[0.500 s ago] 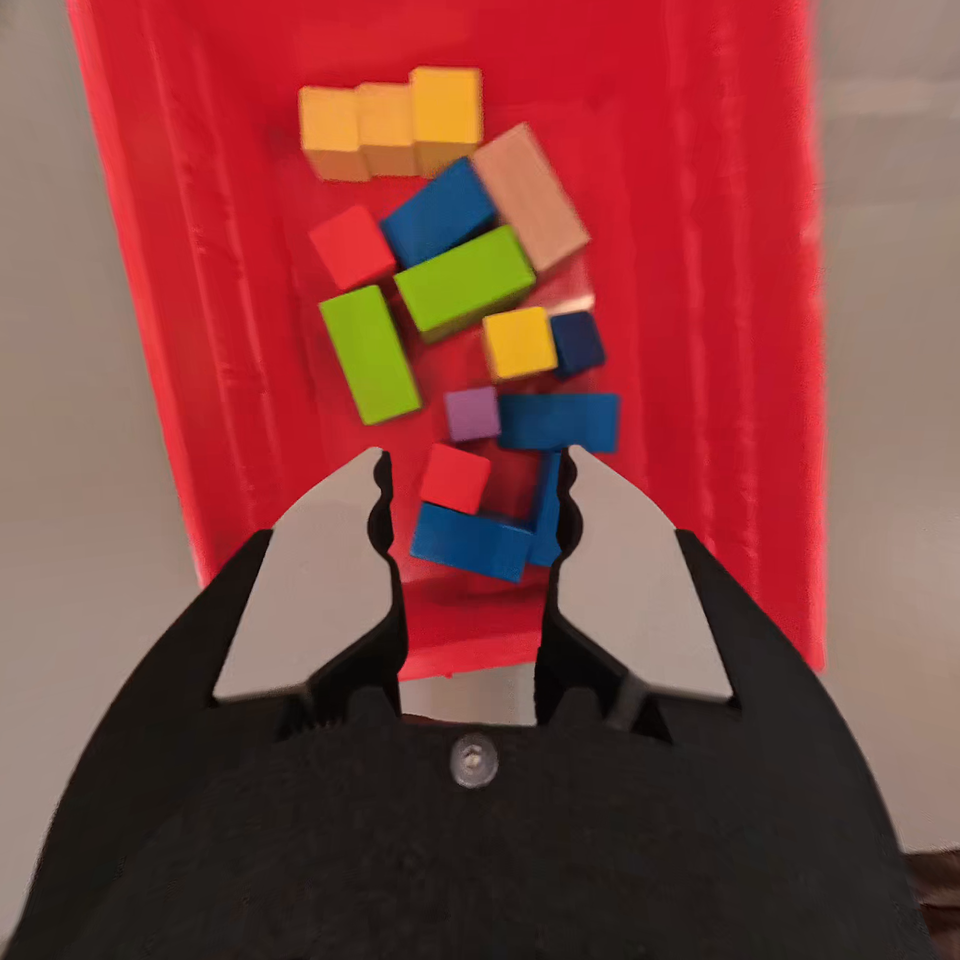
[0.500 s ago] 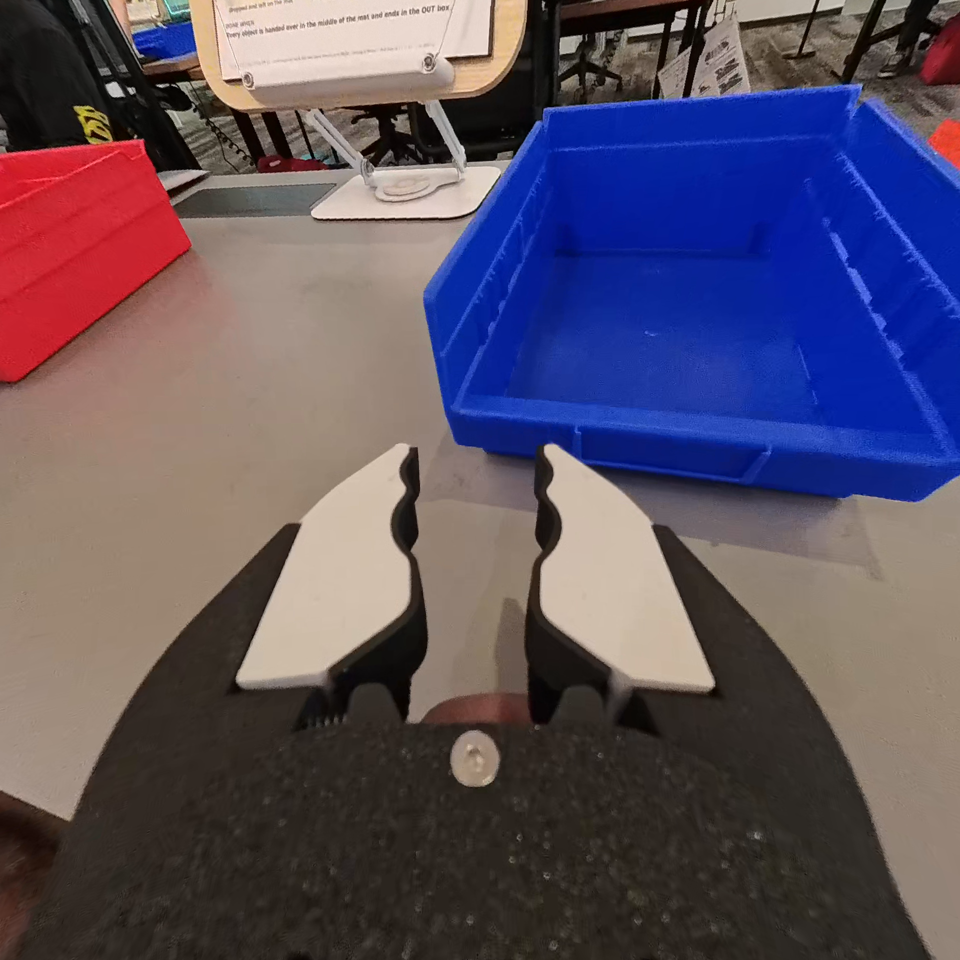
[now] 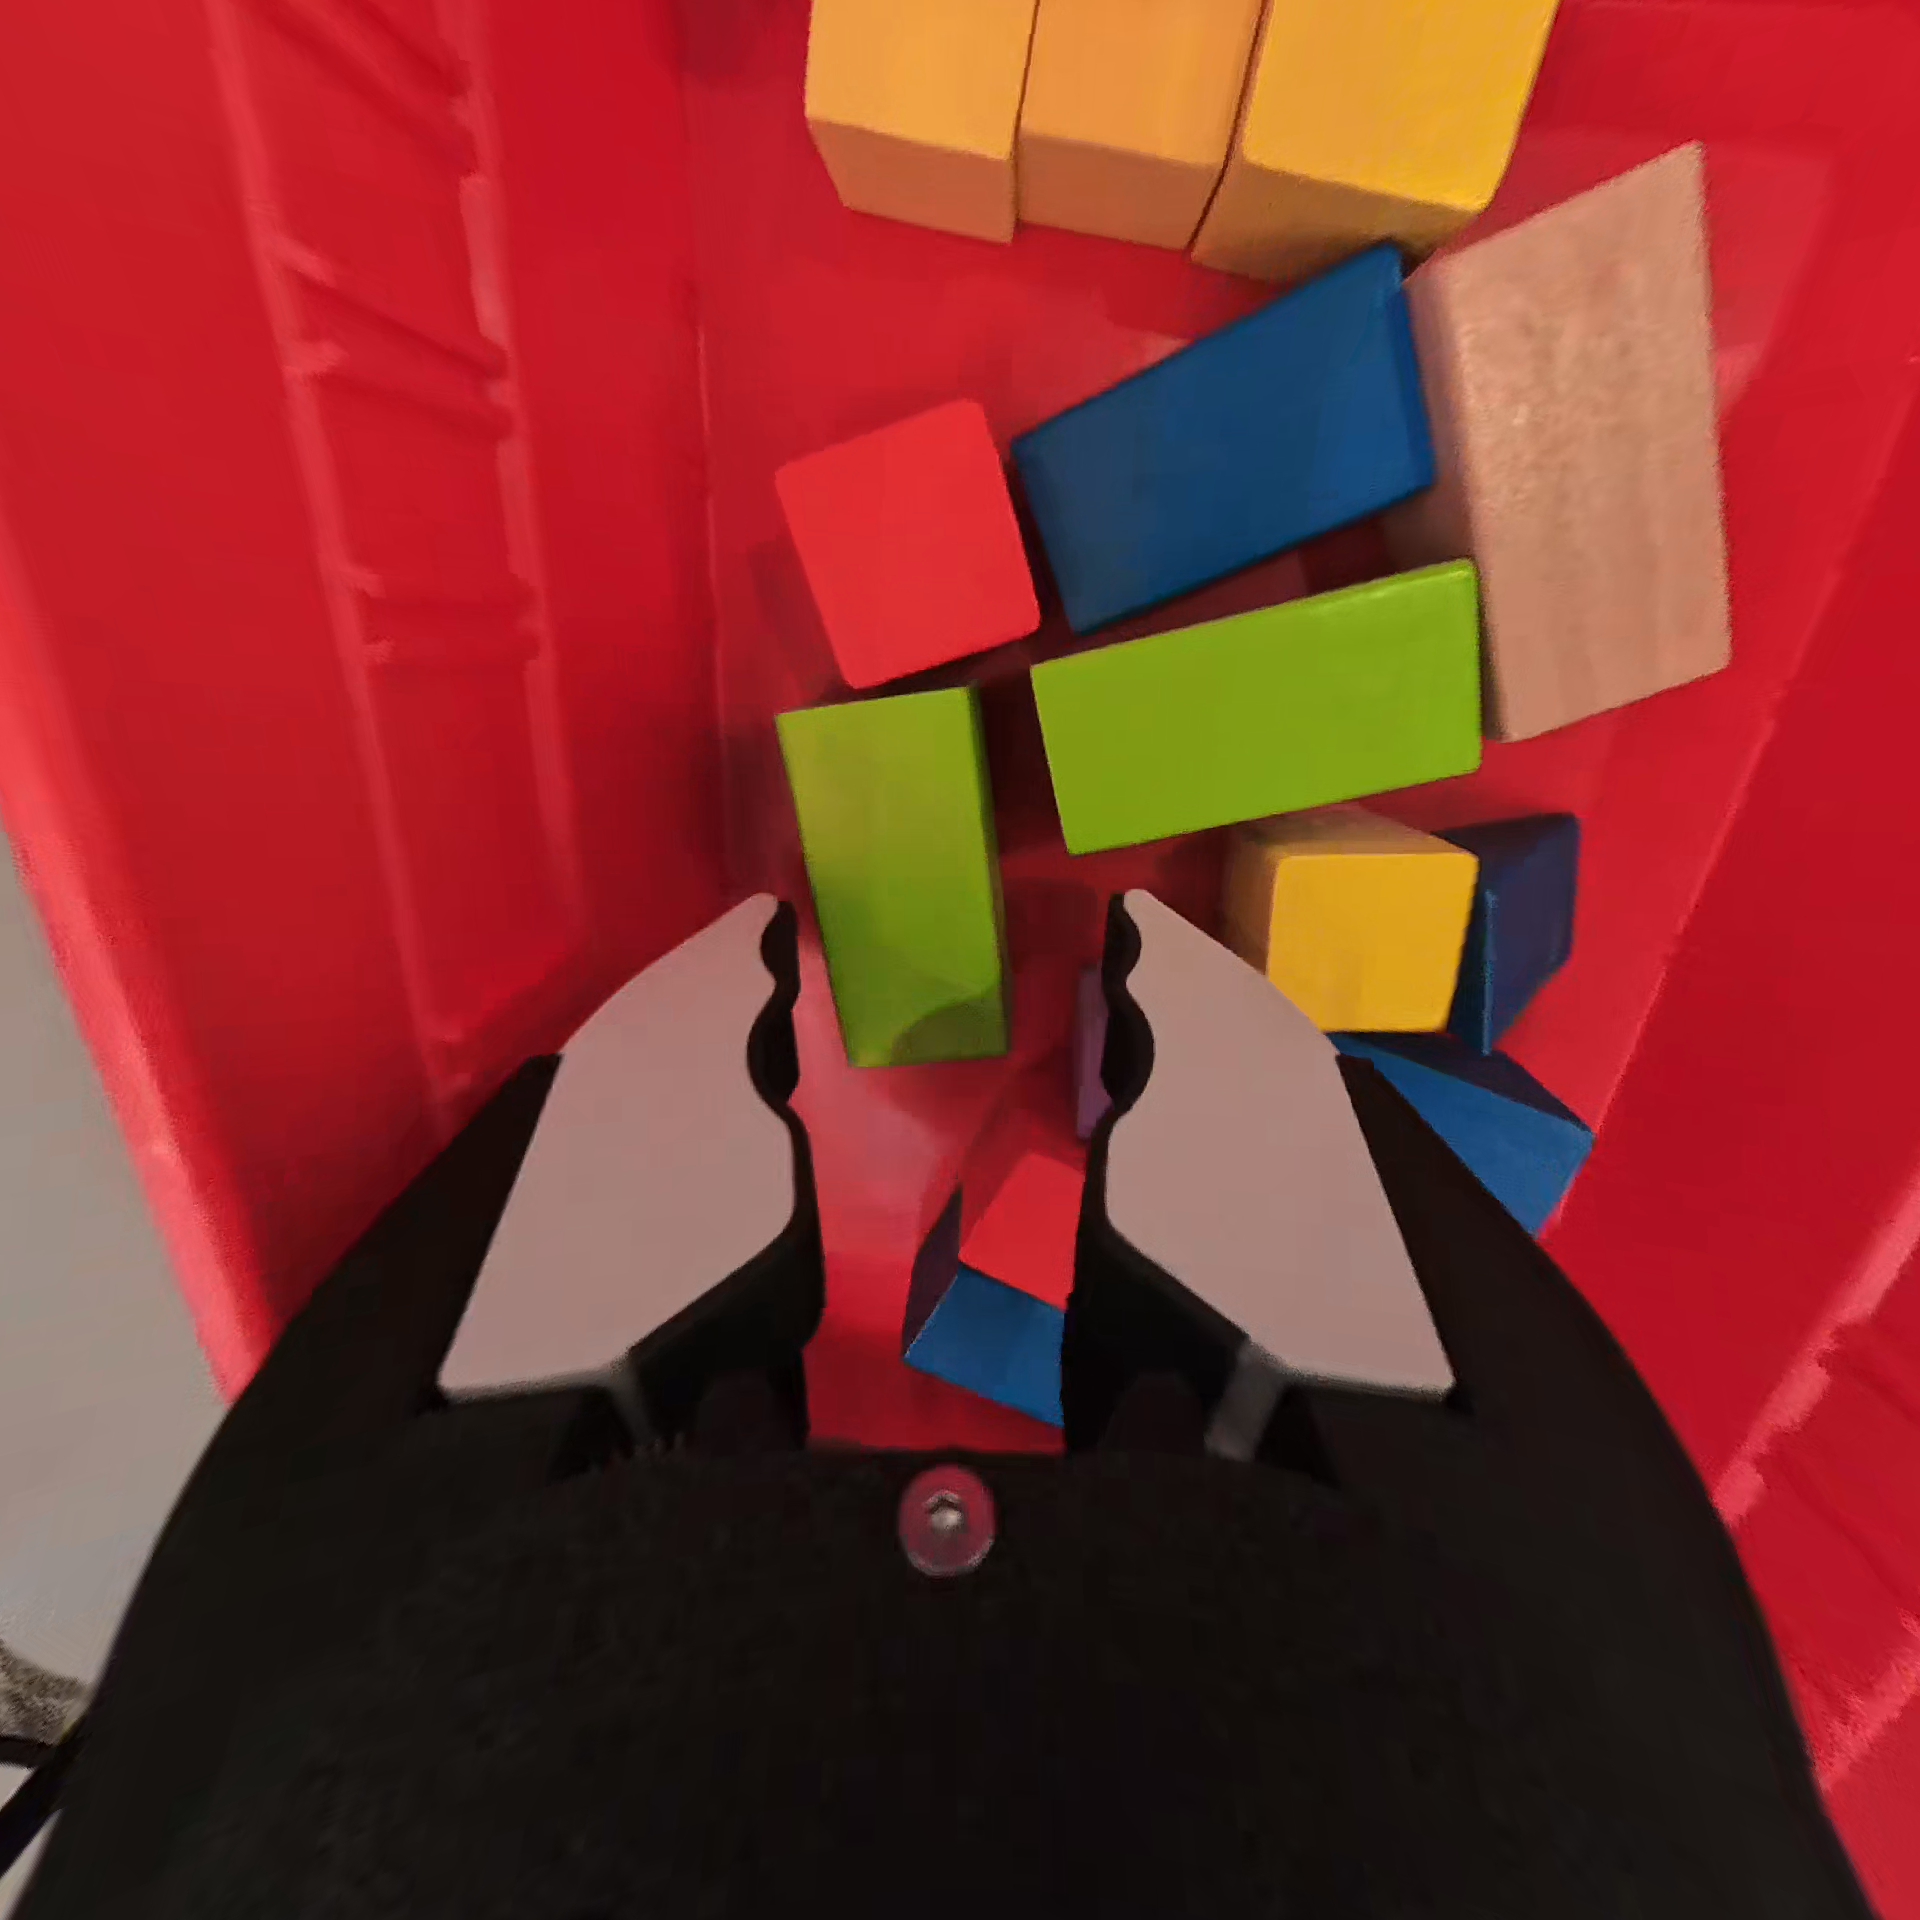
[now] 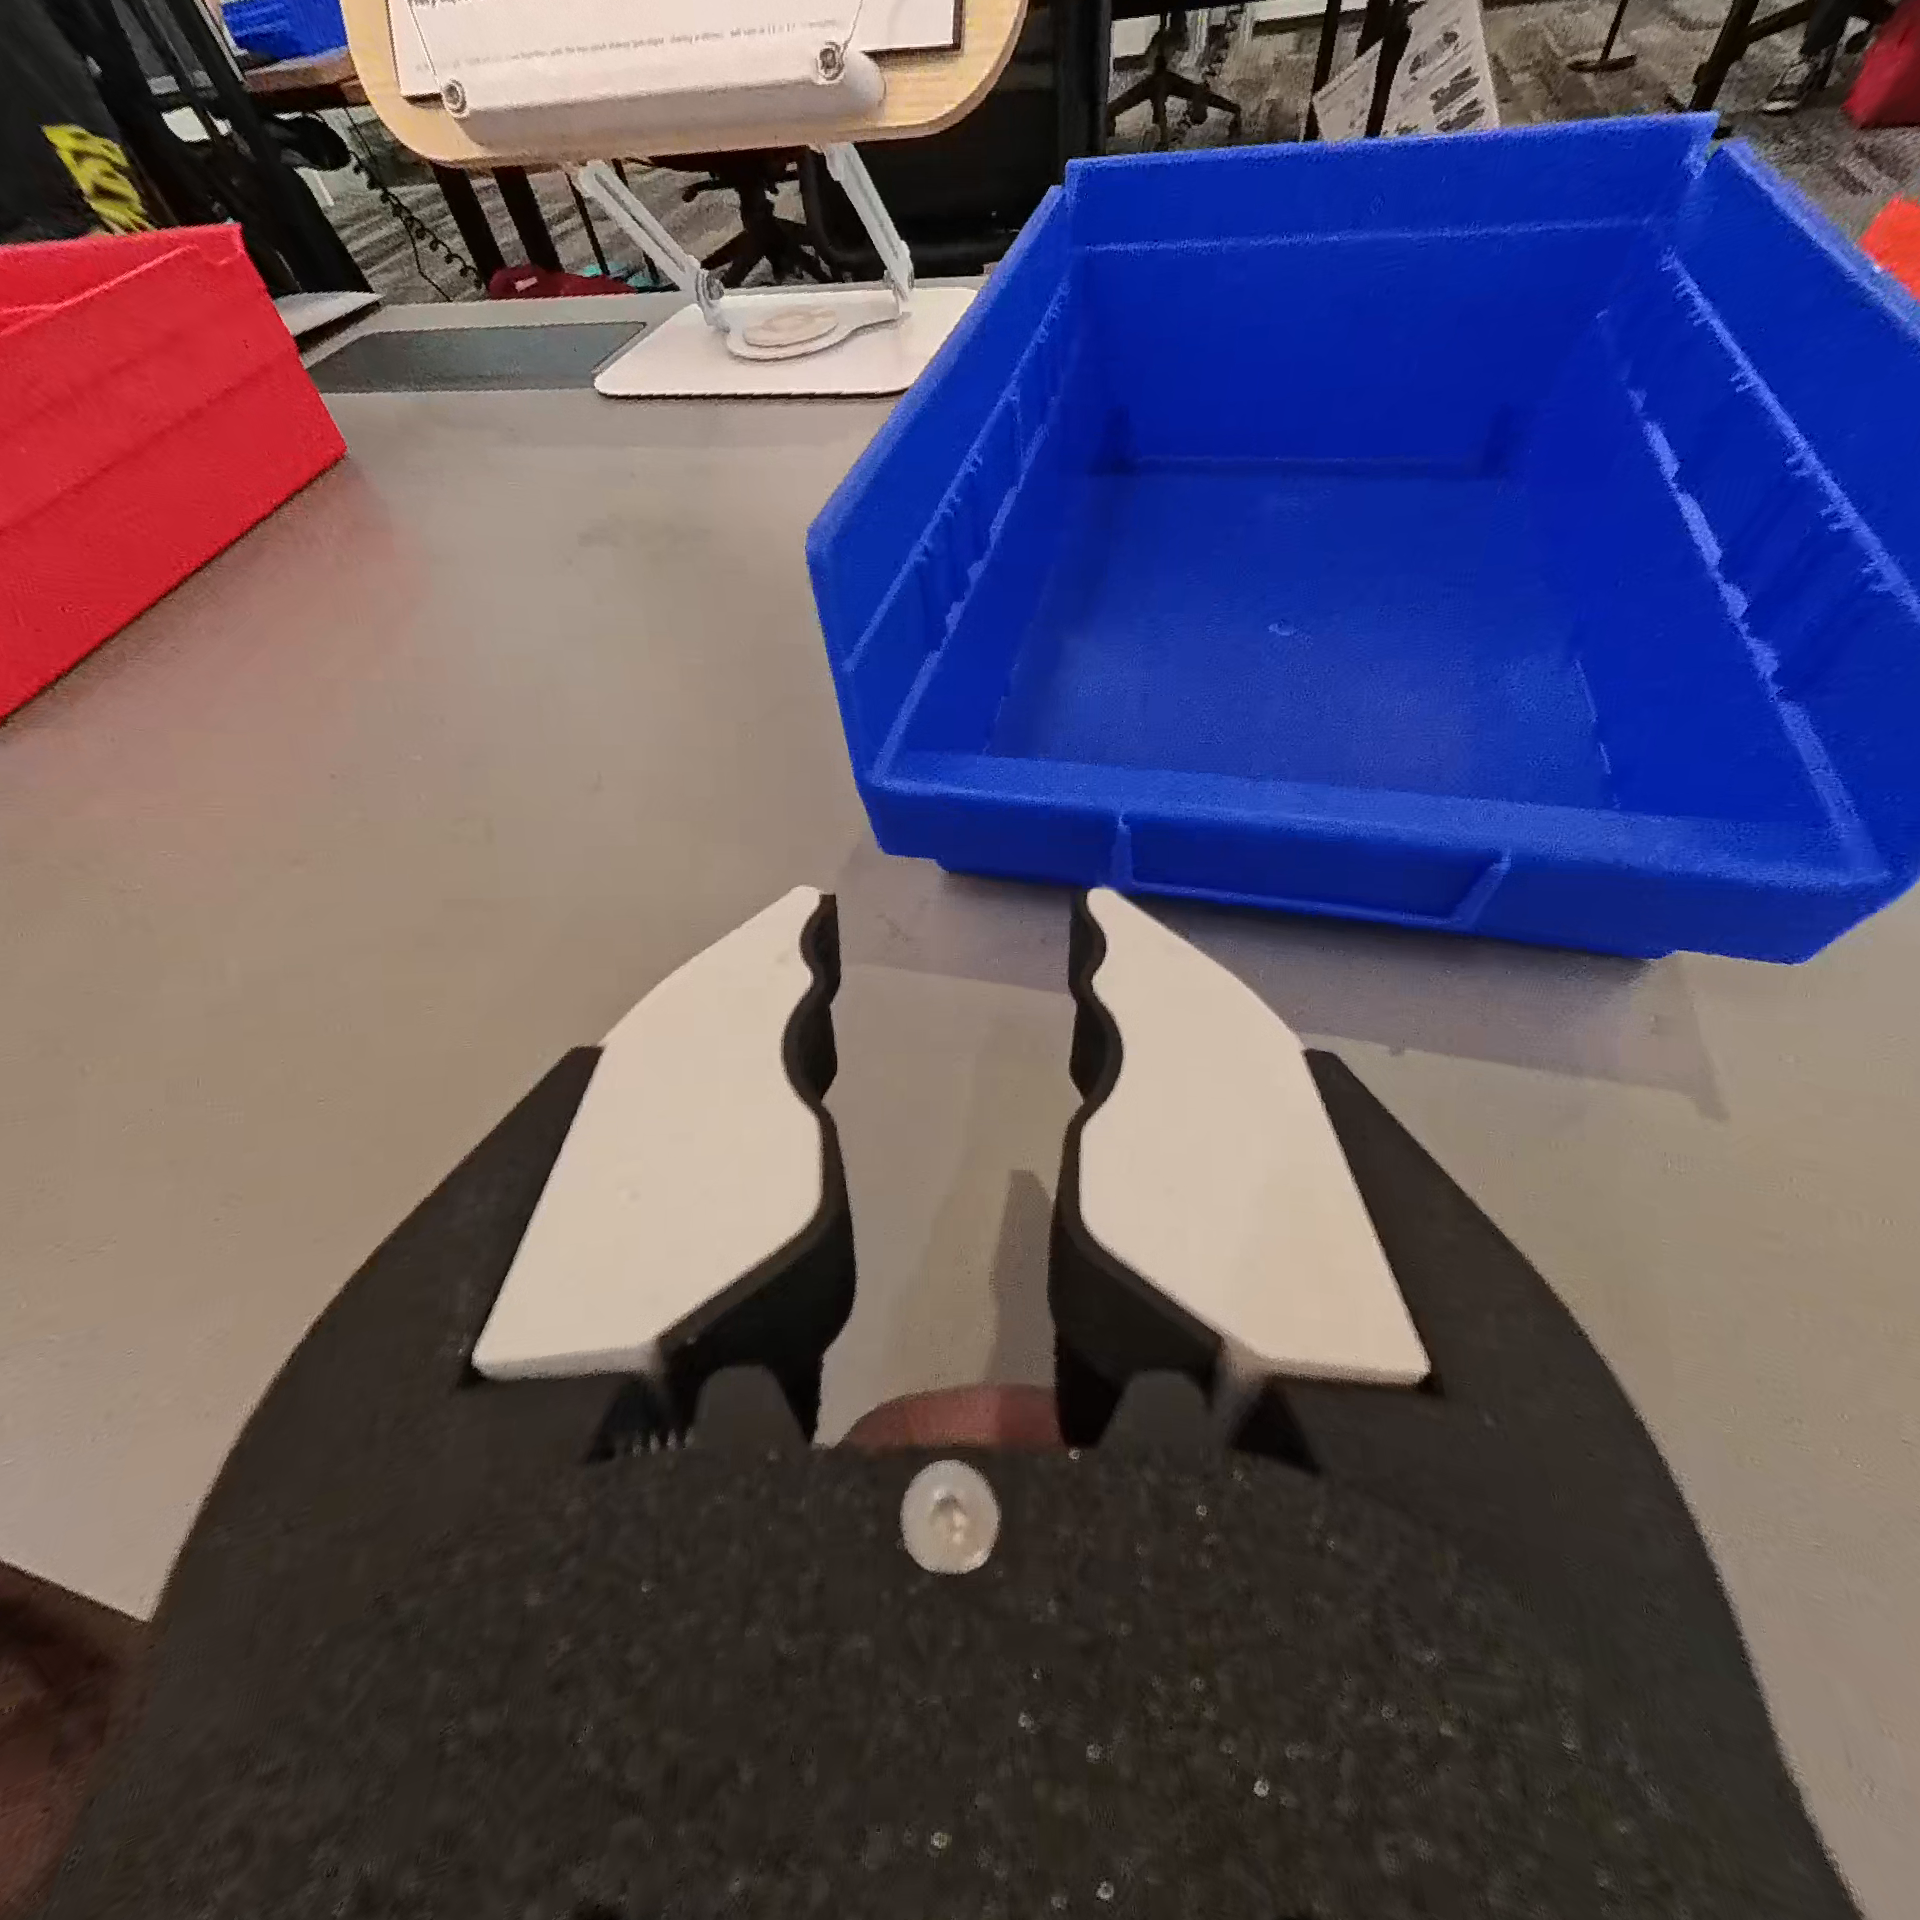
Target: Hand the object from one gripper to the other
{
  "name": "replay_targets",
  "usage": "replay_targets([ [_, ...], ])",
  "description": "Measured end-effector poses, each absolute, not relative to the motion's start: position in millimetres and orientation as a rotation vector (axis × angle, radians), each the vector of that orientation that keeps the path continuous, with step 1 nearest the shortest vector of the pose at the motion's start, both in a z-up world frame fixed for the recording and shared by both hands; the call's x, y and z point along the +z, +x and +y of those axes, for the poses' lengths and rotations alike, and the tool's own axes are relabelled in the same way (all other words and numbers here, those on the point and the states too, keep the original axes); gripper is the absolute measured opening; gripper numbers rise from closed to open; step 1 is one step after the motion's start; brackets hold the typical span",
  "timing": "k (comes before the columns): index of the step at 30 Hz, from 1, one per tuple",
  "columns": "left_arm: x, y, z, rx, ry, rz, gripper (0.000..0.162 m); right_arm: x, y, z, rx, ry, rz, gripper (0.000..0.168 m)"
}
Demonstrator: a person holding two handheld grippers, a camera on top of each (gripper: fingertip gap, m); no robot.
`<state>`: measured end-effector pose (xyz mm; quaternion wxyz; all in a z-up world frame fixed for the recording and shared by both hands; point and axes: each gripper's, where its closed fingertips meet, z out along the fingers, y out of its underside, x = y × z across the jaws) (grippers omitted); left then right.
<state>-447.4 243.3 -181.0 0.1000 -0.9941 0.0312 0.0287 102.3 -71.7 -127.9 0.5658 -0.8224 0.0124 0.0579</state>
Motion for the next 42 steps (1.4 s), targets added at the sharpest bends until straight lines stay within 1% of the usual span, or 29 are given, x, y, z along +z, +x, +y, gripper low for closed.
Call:
replay_targets([
  [1, -184.1, -448.7, 244.2, 0.078, -2.935, 0.078, 0.053, -128.5, 101.6, -71.7, 0.135, -1.937, 0.025, 0.042],
  [4, -188.3, -451.1, 247.1, 0.02, -2.91, 0.029, 0.034, -128.9, 100.5, -71.9, 0.121, -1.942, 0.009, 0.042],
  [9, -179.1, -447.9, 244.5, -0.003, -2.877, 0.082, 0.034, -128.2, 98.4, -72.1, 0.13, -1.939, 0.002, 0.042],
  [14, -128.4, -444.3, 242.9, -0.146, -2.719, 0.129, 0.034, -114.6, 86.8, -73.0, 0.171, -1.882, -0.05, 0.043],
  [17, -92.1, -431.9, 232.1, -0.401, -2.593, 0.15, 0.034, -109.0, 70.1, -71.1, 0.251, -1.859, -0.106, 0.049],
  [21, -45.6, -388.4, 200.0, -0.896, -2.394, 0.22, 0.034, -107.1, 24.6, -54.7, 0.487, -1.832, -0.226, 0.067],
  [24, -17.1, -344.0, 167.9, -1.256, -2.253, 0.257, 0.034, -119.2, -19.9, -36.8, 0.607, -1.914, -0.363, 0.066],
  [27, 2.2, -294.8, 132.0, -1.559, -2.141, 0.317, 0.034, -114.8, -70.1, -14.1, 0.705, -1.937, -0.52, 0.072],
  [31, 7.3, -235.9, 90.2, -1.885, -2.082, 0.371, 0.034, -74.7, -124.4, 19.6, 0.682, -1.735, -0.749, 0.08],
  [35, -3.0, -195.5, 64.3, -2.114, -2.082, 0.359, 0.034, -39.2, -152.4, 41.5, 0.661, -1.582, -0.836, 0.085],
  [38, -10.8, -174.6, 51.1, -2.229, -2.087, 0.333, 0.034, -24.5, -163.1, 46.0, 0.659, -1.5, -0.878, 0.086],
  [41, -15.7, -159.6, 42.4, -2.297, -2.088, 0.322, 0.034, -22.0, -166.3, 48.6, 0.611, -1.455, -0.898, 0.086],
  [42, -17.0, -155.9, 39.6, -2.315, -2.092, 0.325, 0.034, -22.4, -166.0, 49.1, 0.591, -1.444, -0.902, 0.083],
])
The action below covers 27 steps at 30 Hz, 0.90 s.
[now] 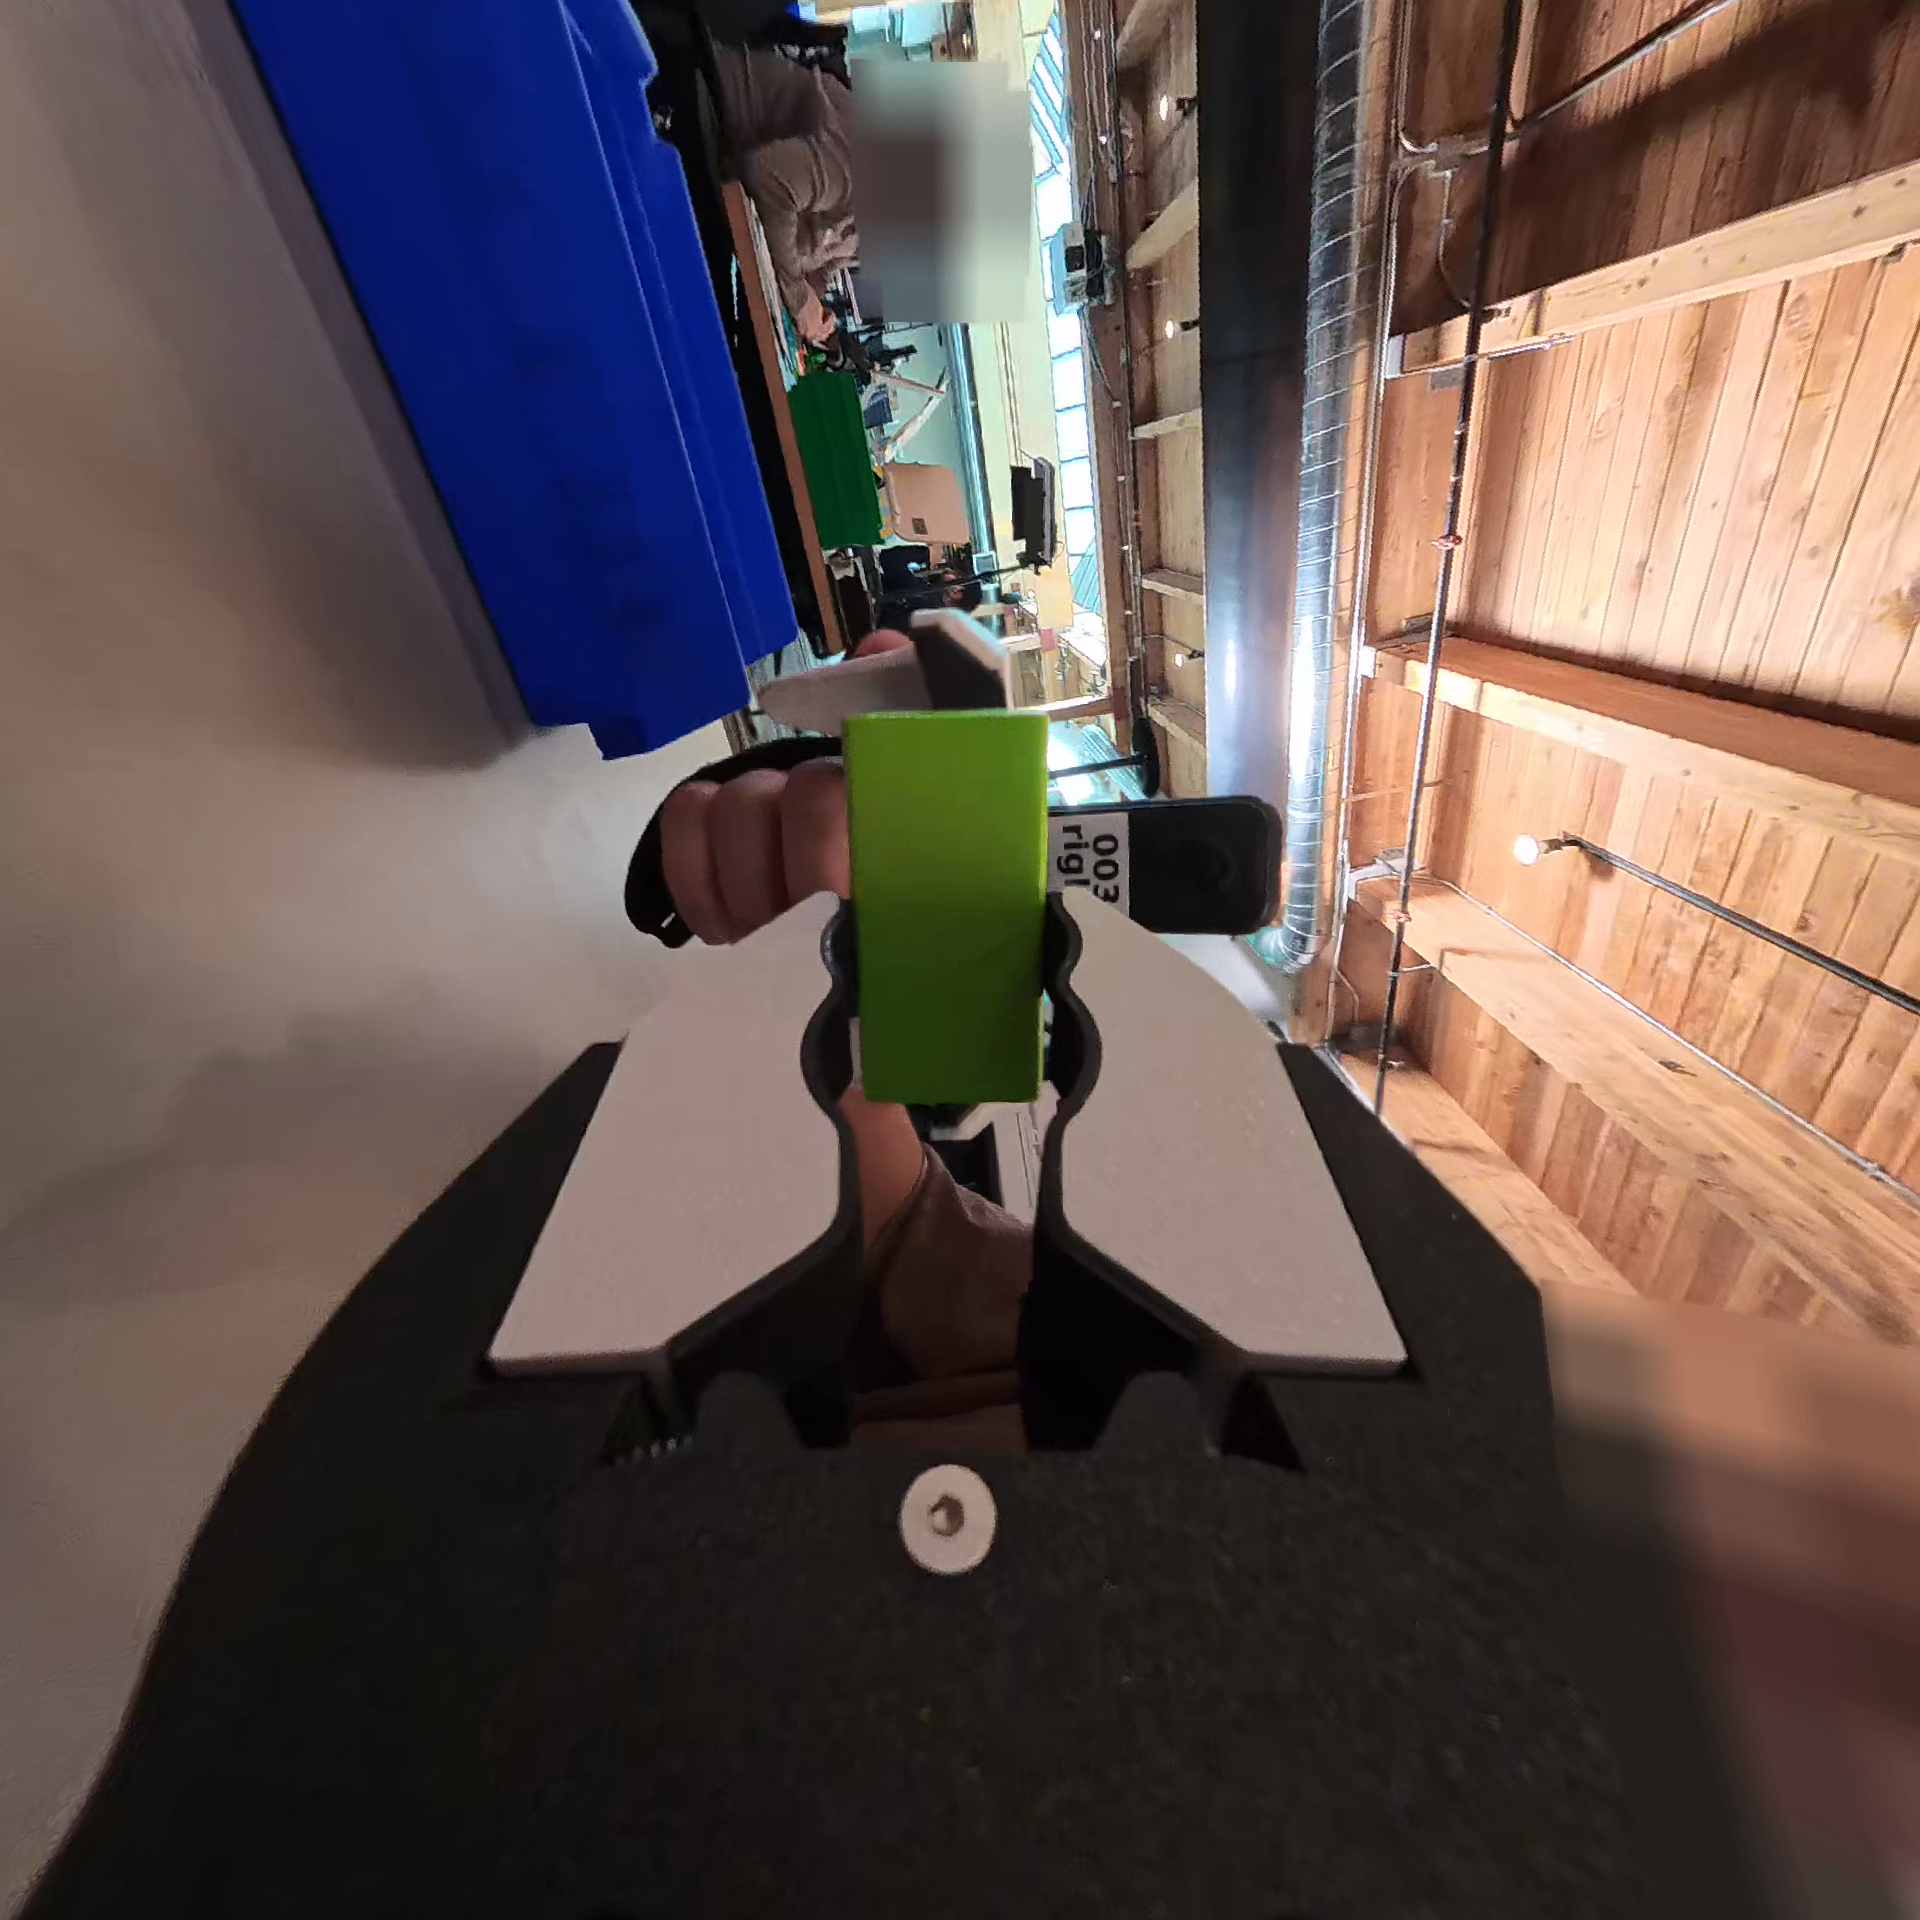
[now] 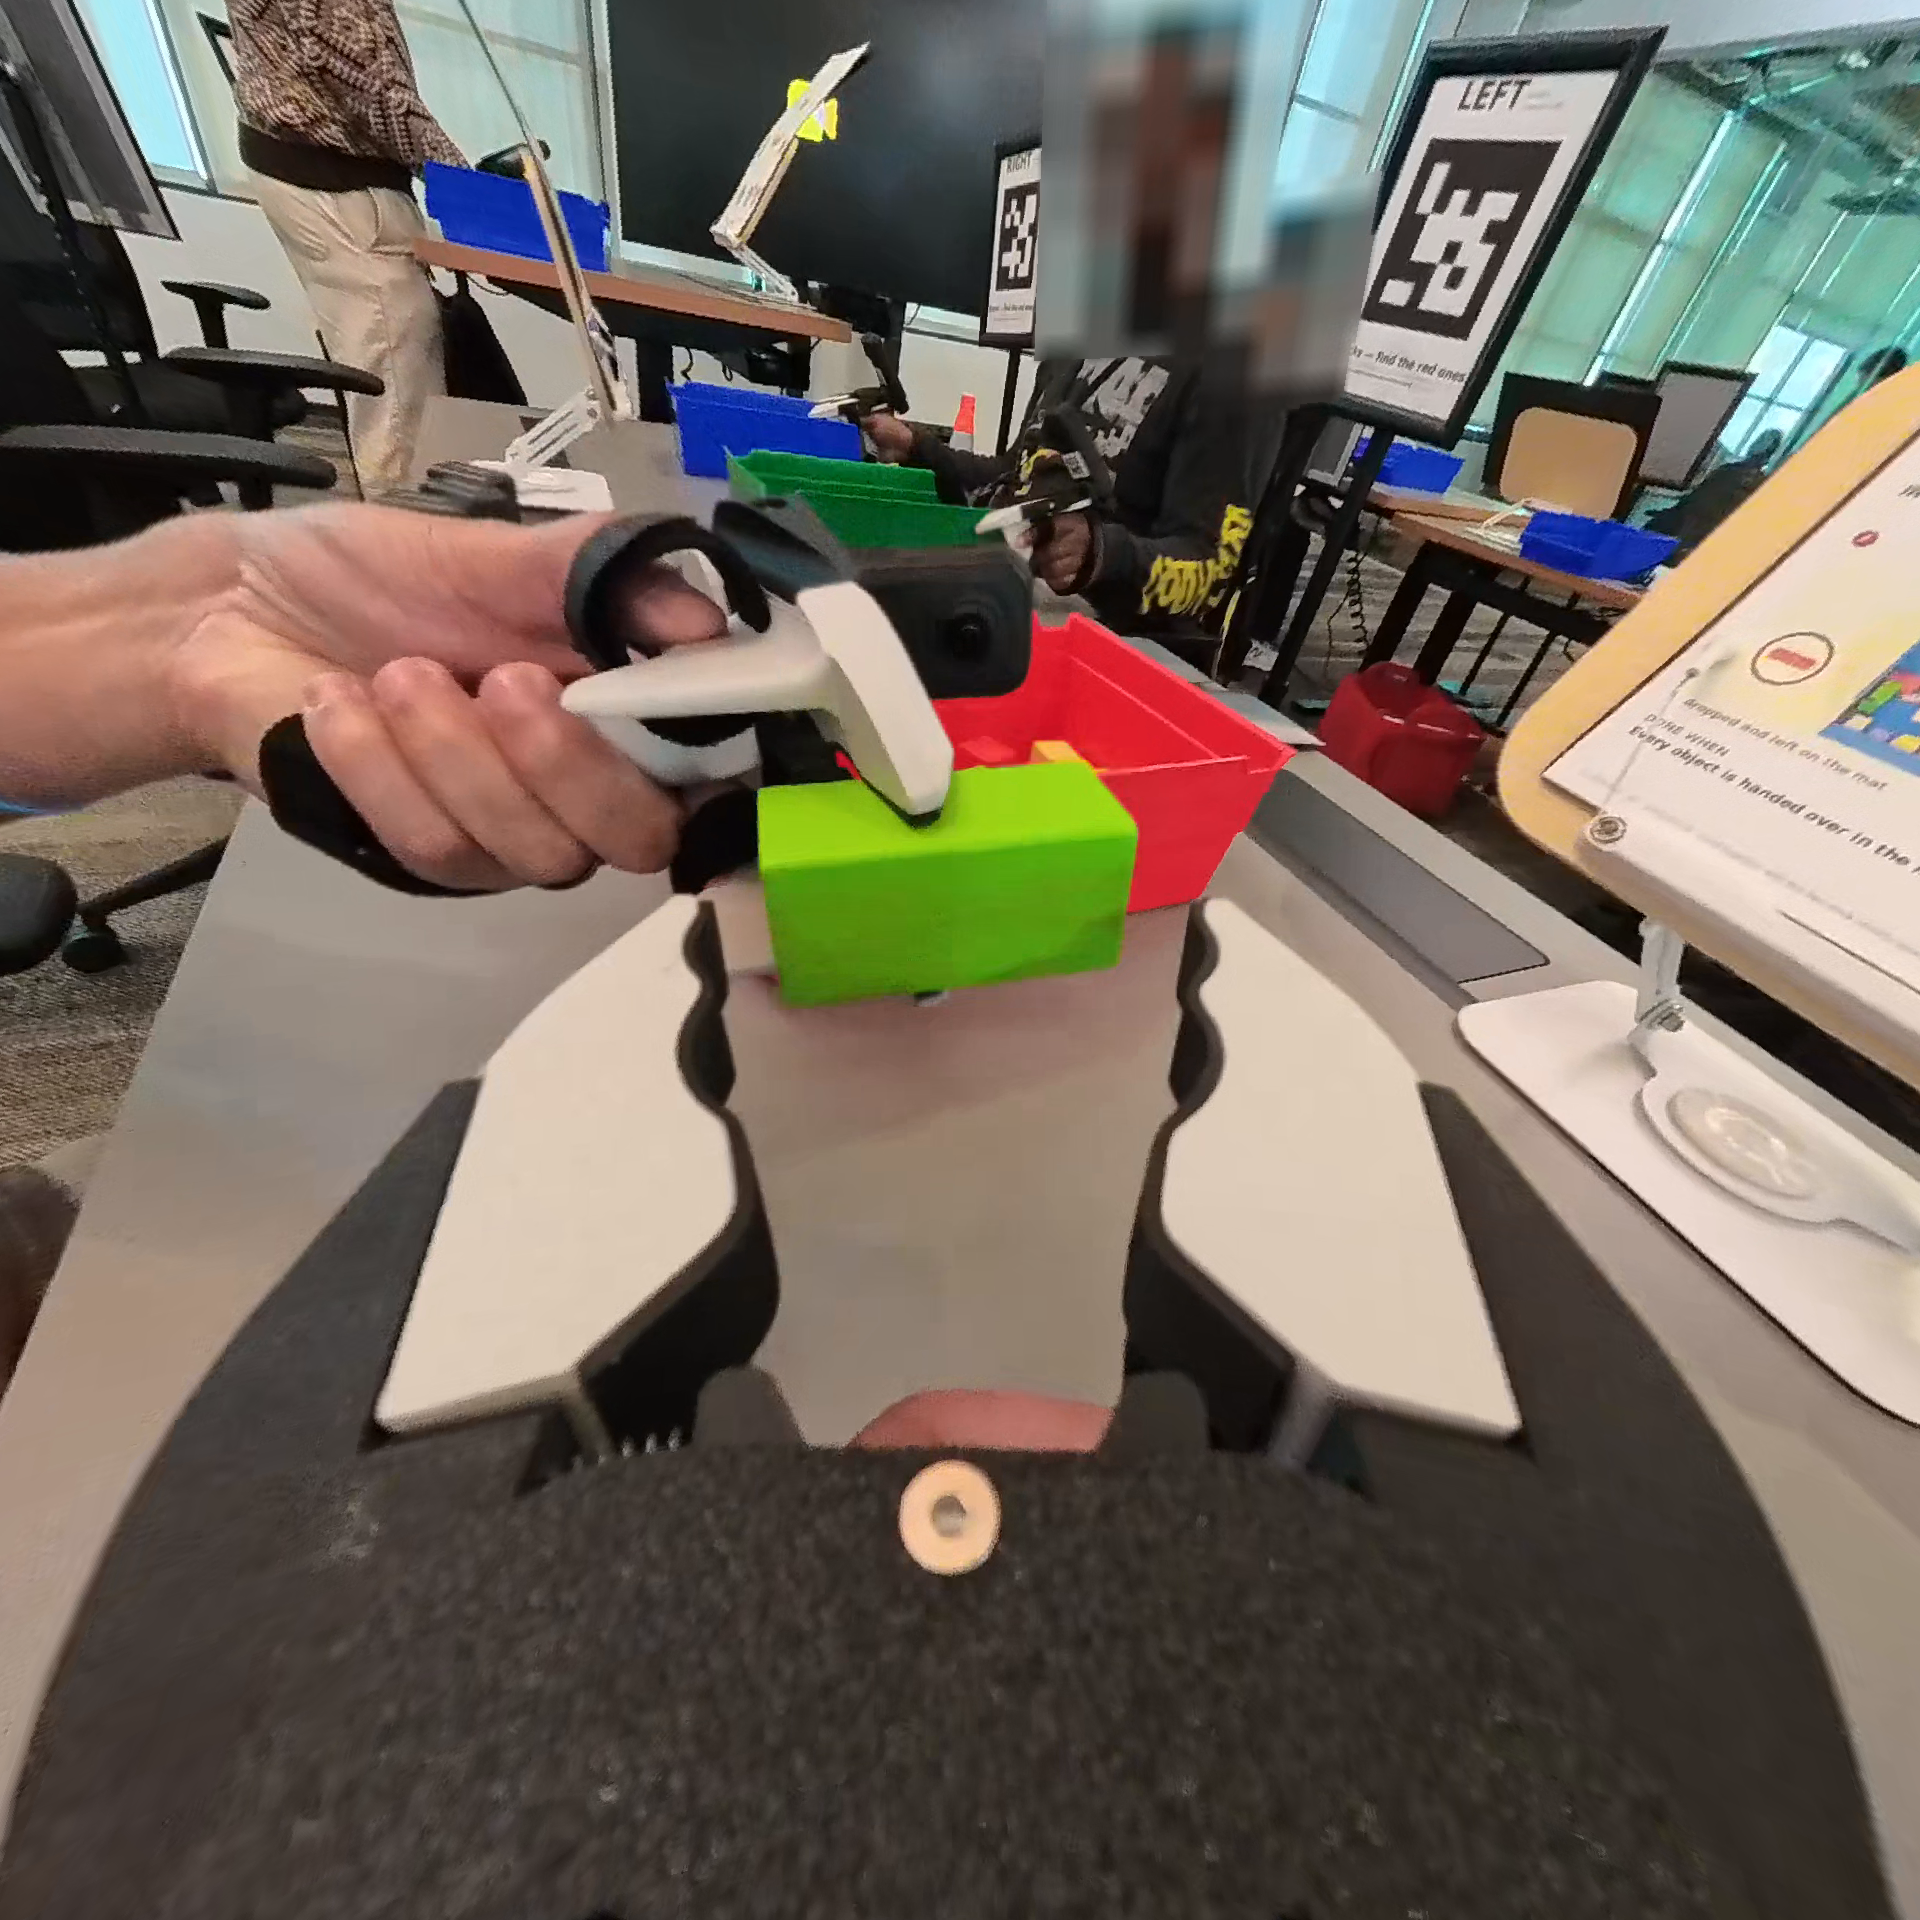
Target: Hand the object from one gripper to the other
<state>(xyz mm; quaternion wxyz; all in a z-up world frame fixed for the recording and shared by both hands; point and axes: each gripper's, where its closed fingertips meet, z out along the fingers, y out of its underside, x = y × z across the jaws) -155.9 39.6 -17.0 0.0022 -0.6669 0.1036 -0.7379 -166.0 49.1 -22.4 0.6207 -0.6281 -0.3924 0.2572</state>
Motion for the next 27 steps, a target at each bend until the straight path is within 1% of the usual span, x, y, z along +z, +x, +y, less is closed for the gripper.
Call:
replay_targets([
  [1, -17.4, -152.8, 37.6, -2.333, -2.091, 0.323, 0.034, -23.6, -165.2, 49.1, 0.576, -1.434, -0.906, 0.077],
  [2, -17.2, -150.4, 36.4, -2.35, -2.085, 0.31, 0.034, -26.3, -164.2, 48.2, 0.561, -1.431, -0.924, 0.066],
  [6, -18.7, -145.5, 27.9, -2.375, -2.085, 0.35, 0.034, -27.8, -157.7, 41.3, 0.608, -1.442, -0.926, 0.066],
  [7, -18.4, -146.6, 24.8, -2.374, -2.075, 0.375, 0.037, -26.2, -156.0, 38.9, 0.623, -1.435, -0.916, 0.066],
  [8, -19.1, -149.4, 21.7, -2.354, -2.064, 0.401, 0.055, -24.8, -154.1, 35.7, 0.638, -1.43, -0.913, 0.066],
  [9, -22.1, -154.2, 17.7, -2.309, -2.061, 0.441, 0.069, -22.4, -151.1, 32.7, 0.648, -1.429, -0.911, 0.066],
  [10, -25.8, -160.9, 12.6, -2.253, -2.052, 0.486, 0.076, -19.2, -146.5, 29.4, 0.644, -1.434, -0.918, 0.066],
  [12, -35.1, -176.1, -2.5, -2.132, -2.038, 0.555, 0.074, -4.7, -127.0, 24.7, 0.575, -1.437, -0.936, 0.066],
  [14, -46.6, -191.5, -28.3, -2.031, -2.014, 0.652, 0.068, 18.7, -92.7, 25.2, 0.452, -1.433, -0.938, 0.066],
  [17, -75.7, -212.6, -56.7, -1.804, -2.041, 0.735, 0.067, 42.2, -17.5, 41.5, 0.19, -1.519, -0.967, 0.066],
  [19, -86.5, -224.6, -67.4, -1.701, -2.049, 0.749, 0.066, 46.3, 39.3, 61.1, 0.013, -1.616, -0.995, 0.066],
  [21, -94.1, -236.4, -73.2, -1.61, -2.045, 0.756, 0.064, 37.4, 94.3, 85.5, -0.161, -1.731, -1.034, 0.066],
  [23, -103.4, -247.5, -70.1, -1.487, -2.038, 0.744, 0.063, 17.1, 140.0, 108.8, -0.297, -1.837, -1.112, 0.066],
  [25, -109.8, -254.7, -64.1, -1.396, -2.031, 0.723, 0.06, -13.6, 173.6, 127.3, -0.354, -1.965, -1.211, 0.066],
  [27, -106.8, -256.0, -61.3, -1.389, -2.004, 0.724, 0.059, -48.5, 194.7, 140.2, -0.362, -2.086, -1.323, 0.066],
])
